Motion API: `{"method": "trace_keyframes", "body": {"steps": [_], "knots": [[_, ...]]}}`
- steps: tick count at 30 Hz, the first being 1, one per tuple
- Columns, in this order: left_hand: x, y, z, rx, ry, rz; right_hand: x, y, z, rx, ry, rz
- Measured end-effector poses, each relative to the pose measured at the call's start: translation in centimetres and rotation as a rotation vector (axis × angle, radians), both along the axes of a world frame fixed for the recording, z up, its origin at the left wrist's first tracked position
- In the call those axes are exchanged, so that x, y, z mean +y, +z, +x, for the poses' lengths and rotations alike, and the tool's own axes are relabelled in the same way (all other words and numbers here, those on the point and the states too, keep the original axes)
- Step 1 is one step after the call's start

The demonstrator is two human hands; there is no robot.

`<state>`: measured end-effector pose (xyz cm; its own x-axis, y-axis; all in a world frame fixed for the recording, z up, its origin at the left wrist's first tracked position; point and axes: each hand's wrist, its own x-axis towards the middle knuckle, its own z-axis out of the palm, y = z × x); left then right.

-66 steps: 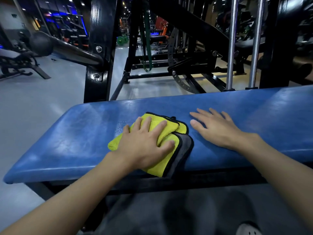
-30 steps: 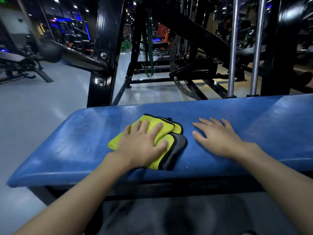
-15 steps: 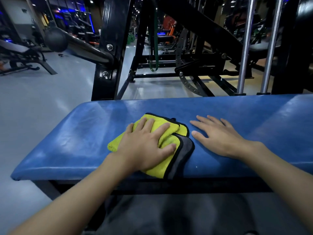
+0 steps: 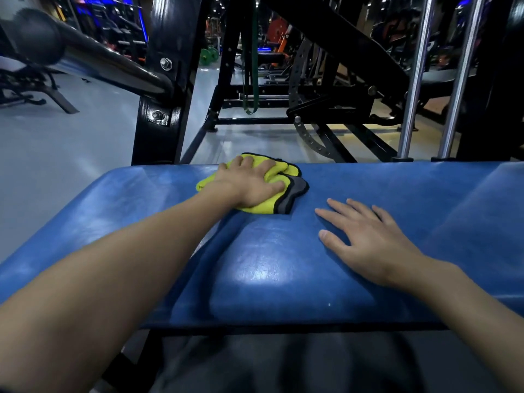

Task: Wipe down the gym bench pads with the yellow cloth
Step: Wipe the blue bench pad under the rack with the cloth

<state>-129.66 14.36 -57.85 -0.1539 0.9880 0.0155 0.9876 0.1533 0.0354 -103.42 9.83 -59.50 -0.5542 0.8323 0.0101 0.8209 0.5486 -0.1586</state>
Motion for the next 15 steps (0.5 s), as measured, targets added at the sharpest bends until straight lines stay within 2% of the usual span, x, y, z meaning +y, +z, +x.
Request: {"method": "trace_keyframes", "body": {"steps": [7, 15], "knots": [[2.2, 0.7, -0.3, -0.004, 0.047, -0.053, 0.0, 0.1, 0.1, 0.044, -0.004, 0.003], [-4.9, -0.5, 0.9, -0.007, -0.026, 0.011, -0.1, 0.1, 0.2, 0.074, -0.002, -0.006]]}}
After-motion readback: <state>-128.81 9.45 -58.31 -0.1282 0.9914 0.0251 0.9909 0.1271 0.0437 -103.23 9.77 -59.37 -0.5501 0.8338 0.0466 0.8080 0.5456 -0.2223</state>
